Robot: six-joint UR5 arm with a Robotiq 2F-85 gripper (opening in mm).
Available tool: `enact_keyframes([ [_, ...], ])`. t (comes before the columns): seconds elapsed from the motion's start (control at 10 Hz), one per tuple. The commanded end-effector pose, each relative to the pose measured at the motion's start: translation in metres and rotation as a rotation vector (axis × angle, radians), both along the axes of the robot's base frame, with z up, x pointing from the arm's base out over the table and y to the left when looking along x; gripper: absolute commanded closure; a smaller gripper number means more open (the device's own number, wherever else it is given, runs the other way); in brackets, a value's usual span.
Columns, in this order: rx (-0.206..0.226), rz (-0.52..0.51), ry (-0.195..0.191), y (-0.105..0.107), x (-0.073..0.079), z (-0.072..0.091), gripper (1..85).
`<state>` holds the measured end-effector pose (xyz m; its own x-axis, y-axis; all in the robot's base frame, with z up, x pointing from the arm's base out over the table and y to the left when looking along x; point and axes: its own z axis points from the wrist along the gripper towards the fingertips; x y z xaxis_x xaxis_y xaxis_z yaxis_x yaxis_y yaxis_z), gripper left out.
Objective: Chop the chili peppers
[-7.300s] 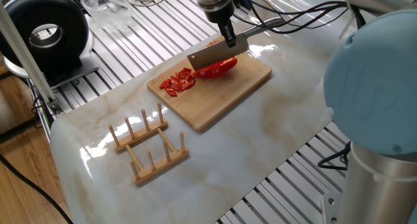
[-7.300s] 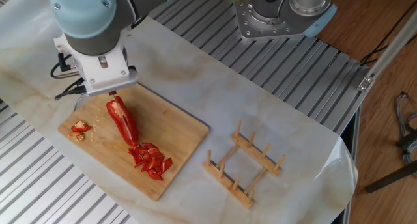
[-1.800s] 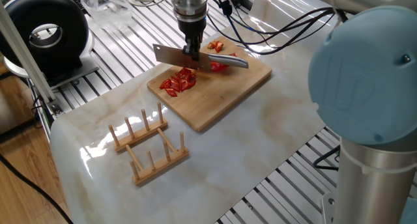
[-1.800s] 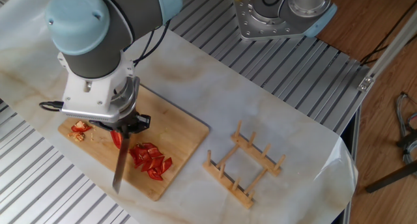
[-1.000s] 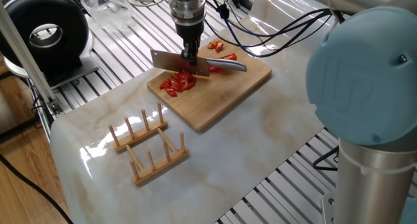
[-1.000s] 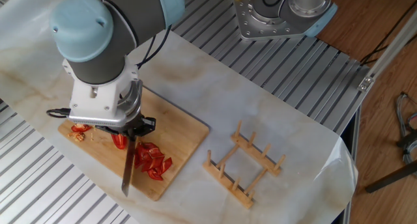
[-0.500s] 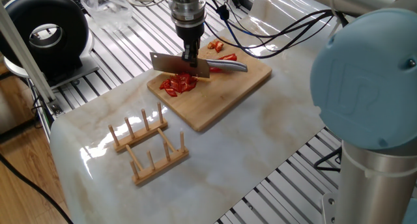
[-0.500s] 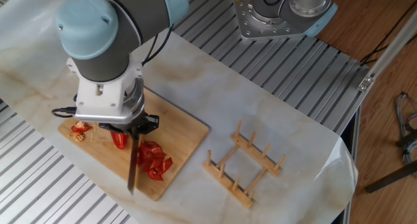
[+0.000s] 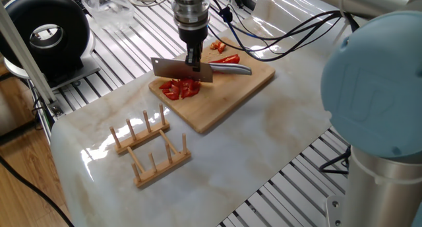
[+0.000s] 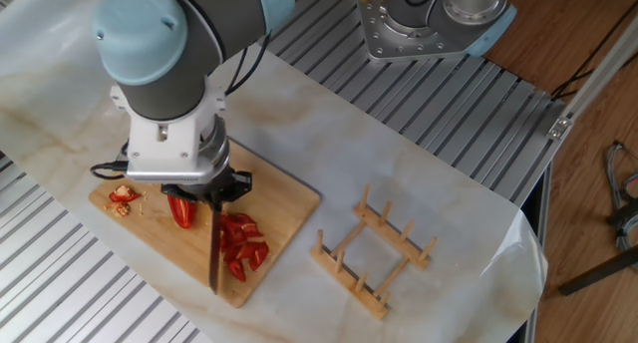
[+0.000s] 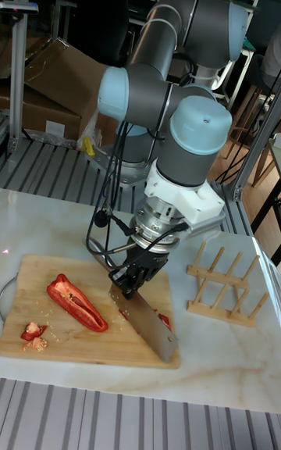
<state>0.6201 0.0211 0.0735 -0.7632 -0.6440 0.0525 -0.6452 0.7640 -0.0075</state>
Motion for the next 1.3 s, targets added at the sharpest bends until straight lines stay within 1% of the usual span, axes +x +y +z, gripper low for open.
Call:
enact_keyframes([
  [0.0,0.011,0.008,0.012,0.007,-0.01,0.002,84.3],
  [0.6,-0.004,-0.013,0.044,0.006,-0.026,0.006,84.3],
  [0.9,-0.004,-0.044,0.059,0.003,-0.034,0.007,84.3],
  [1.1,0.001,-0.06,0.062,-0.001,-0.034,0.009,84.3],
  [1.2,0.0,-0.062,0.037,-0.005,-0.026,0.011,84.3],
])
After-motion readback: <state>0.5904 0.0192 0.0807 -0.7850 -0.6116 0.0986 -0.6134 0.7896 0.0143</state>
